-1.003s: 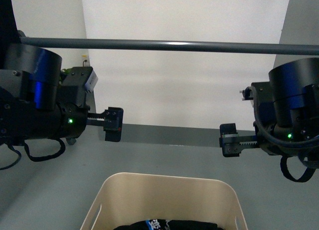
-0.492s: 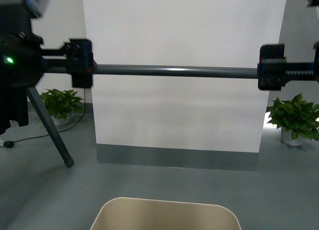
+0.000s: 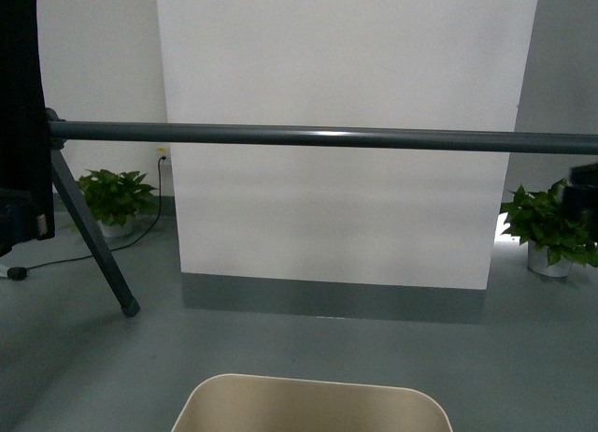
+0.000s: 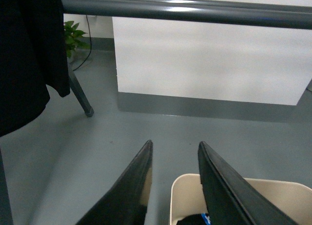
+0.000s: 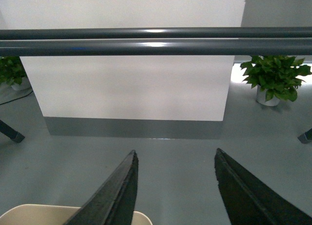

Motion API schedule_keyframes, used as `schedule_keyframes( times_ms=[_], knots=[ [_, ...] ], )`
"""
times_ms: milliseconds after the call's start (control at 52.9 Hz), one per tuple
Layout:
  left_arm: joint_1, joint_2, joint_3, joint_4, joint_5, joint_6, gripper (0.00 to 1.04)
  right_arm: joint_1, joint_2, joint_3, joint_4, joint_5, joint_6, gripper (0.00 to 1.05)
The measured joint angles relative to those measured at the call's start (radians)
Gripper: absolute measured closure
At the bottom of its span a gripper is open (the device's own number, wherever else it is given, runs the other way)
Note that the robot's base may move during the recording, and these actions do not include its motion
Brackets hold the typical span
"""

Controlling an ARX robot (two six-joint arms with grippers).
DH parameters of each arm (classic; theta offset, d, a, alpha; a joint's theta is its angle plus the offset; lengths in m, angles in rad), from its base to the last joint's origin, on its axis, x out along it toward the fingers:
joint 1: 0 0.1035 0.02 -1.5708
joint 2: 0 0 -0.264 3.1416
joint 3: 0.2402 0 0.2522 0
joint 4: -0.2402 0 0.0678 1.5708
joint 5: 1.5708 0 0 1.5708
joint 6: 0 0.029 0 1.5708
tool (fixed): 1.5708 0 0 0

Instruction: Move hamper under clothes hanger

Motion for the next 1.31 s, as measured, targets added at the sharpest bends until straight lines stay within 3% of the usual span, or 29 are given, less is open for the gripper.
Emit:
schedule_keyframes(
  times_ms=[132, 265, 341, 568, 984, 1116, 1306],
  knots=[
    [0.017, -0.095, -0.109, 0.029, 0.022, -0.001, 1.02, -0.029, -0.096, -0.137, 0.042, -0.028, 0.0, 0.81],
    [0.036, -0.173, -0.203, 0.033, 0.033, -0.002, 1.01, -0.05, -0.178, -0.245, 0.057, -0.052, -0.003, 1.04],
    [0.075, -0.221, -0.247, 0.032, 0.093, -0.002, 1.01, -0.062, -0.226, -0.294, 0.059, -0.062, -0.003, 1.03],
    [0.101, -0.328, -0.322, 0.006, 0.097, -0.003, 1.01, -0.118, -0.336, -0.386, 0.043, -0.138, -0.004, 1.03],
    [0.101, -0.569, -0.423, -0.135, 0.1, -0.003, 1.01, -0.144, -0.58, -0.507, -0.083, -0.142, -0.003, 1.03],
    [0.101, -0.592, -0.466, -0.109, 0.1, -0.003, 1.01, -0.144, -0.625, -0.538, -0.083, -0.142, -0.003, 1.03],
    [0.101, -0.729, -0.468, -0.233, 0.1, -0.003, 1.01, -0.144, -0.737, -0.576, -0.166, -0.142, -0.003, 1.03]
  ],
)
